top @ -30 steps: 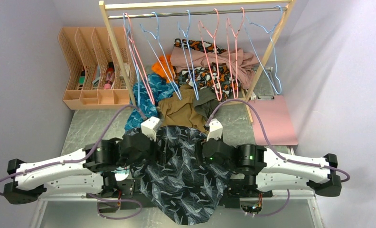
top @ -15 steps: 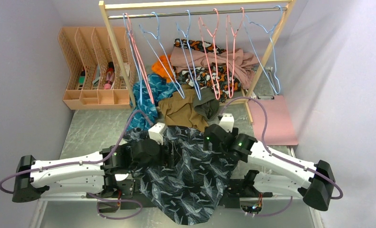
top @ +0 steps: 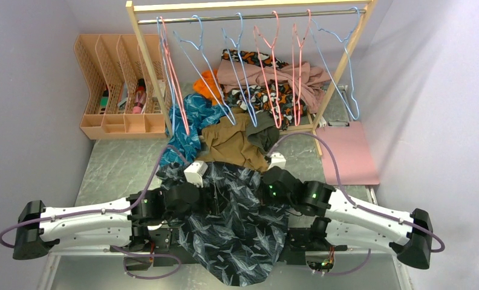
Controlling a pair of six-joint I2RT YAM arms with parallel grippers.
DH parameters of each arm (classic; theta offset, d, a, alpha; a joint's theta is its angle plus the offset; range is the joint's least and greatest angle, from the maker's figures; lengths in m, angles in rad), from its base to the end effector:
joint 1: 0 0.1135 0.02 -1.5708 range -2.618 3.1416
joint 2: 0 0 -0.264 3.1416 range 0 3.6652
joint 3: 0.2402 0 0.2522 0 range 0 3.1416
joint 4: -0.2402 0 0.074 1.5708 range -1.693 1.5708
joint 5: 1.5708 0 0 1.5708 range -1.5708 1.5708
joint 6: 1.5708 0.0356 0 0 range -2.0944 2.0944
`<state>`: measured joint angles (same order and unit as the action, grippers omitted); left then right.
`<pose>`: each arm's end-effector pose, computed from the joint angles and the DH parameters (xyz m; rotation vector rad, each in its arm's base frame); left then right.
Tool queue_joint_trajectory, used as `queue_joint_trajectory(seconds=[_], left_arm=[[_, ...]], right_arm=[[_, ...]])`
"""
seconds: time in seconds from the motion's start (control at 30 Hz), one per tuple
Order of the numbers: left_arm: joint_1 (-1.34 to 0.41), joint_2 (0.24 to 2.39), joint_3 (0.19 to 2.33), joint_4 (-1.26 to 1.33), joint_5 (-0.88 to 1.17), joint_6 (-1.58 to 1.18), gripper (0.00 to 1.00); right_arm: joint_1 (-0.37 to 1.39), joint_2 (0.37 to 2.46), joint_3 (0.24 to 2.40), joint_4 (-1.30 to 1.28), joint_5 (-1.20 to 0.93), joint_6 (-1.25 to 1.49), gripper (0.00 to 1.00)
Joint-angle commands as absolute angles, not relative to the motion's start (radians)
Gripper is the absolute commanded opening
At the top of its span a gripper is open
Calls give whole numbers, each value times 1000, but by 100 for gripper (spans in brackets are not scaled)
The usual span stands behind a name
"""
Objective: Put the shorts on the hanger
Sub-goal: Adjust the shorts at the center of the board.
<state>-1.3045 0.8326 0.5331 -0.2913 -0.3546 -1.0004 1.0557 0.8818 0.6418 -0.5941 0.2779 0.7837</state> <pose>0.0602 -0.1736 0.2340 0.1295 2.2778 -0.9416 0.0957 0.1493 0.2372 -0.1995 2.4251 0.5400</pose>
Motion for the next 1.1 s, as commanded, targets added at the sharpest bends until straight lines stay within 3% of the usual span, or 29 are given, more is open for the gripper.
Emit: queue_joint_trajectory(seconds=[0.0, 0.27, 0.43, 0.47, 0.5, 0.63, 0.67, 0.73, 0.9, 1.07], left_arm=[[-1307, 809, 534, -228, -355, -1031, 84], [-1307, 811, 600, -435, -382, -1253, 88], [-1306, 722, 602, -605, -442, -1351, 88], [-1306, 696, 597, -630, -453, -1363, 88], [-1306, 666, 591, -656, -467, -1372, 88], [-1306, 572, 584, -709, -515, -1382, 88], [-1307, 562, 589, -728, -527, -1385, 88], [-1306, 553, 601, -756, -547, -1388, 88], [-1306, 575, 635, -793, -574, -1370, 88], [-1307, 620, 641, -774, -561, -1340, 87]], right_arm=[[1186, 863, 690, -426, 195, 716, 0], [1481, 1039, 712, -163, 248, 560, 0], [1627, 1161, 705, -26, 177, 463, 0], [1645, 1179, 708, -18, 150, 445, 5], [1657, 1195, 714, -16, 108, 432, 16], [1663, 1188, 730, -44, 38, 407, 80], [1663, 1167, 738, -60, 53, 403, 91], [1662, 1114, 767, -106, 144, 398, 99], [1607, 1105, 925, -380, 515, 513, 97], [1488, 1155, 919, -496, 497, 631, 81]])
